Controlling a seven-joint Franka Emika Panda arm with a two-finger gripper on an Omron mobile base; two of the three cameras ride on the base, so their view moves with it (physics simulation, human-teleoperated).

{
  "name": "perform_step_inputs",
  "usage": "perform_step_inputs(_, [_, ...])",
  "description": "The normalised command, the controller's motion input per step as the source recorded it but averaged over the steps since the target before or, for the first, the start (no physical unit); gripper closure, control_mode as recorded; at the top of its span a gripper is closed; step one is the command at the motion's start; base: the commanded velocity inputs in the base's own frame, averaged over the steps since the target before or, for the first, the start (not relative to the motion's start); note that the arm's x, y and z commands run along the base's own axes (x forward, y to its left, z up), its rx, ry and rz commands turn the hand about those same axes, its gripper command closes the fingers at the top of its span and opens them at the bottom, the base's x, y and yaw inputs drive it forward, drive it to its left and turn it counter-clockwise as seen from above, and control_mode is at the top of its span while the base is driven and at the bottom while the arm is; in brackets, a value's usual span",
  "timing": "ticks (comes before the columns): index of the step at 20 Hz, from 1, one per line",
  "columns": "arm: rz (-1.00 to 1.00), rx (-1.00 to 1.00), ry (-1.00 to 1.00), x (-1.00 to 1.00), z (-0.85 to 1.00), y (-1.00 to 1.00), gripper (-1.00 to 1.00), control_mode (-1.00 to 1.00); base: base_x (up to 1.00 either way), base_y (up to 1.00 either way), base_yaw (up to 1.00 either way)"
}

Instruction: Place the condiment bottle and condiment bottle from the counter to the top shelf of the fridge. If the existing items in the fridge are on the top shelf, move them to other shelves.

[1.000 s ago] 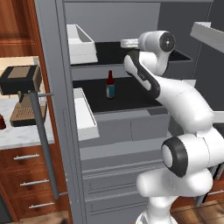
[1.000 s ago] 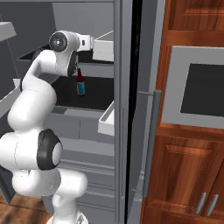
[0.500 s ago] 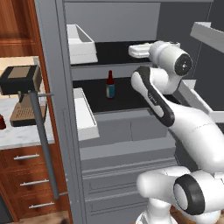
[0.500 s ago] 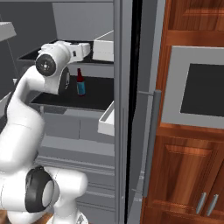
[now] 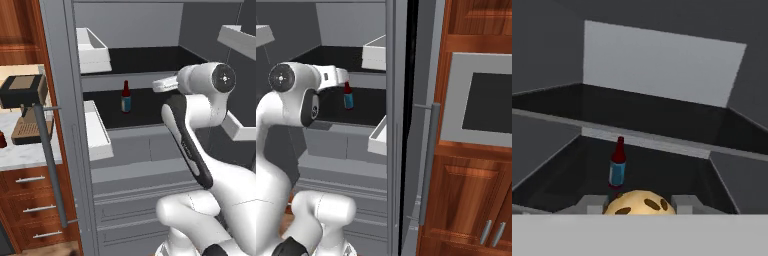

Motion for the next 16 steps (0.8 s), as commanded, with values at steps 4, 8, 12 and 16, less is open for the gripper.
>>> perform_step_inputs(4, [-0.02, -0.31, 0.78, -0.84, -1.0, 0.19, 1.0, -1.0, 0.0, 0.0, 0.0])
perform_step_inputs(8, [-0.03, -0.05, 0.48, -0.05, -0.87, -0.02, 1.0, -1.0, 0.0, 0.0, 0.0])
perform_step_inputs(12, [-0.18, 0.05, 0.07, 0.53, -0.41, -0.3, 1.0, -1.0, 0.0, 0.0, 0.0])
perform_step_inputs(16, [-0.23, 0.17, 0.0, 0.76, -0.28, -0.34, 1.0, -1.0, 0.0, 0.0, 0.0])
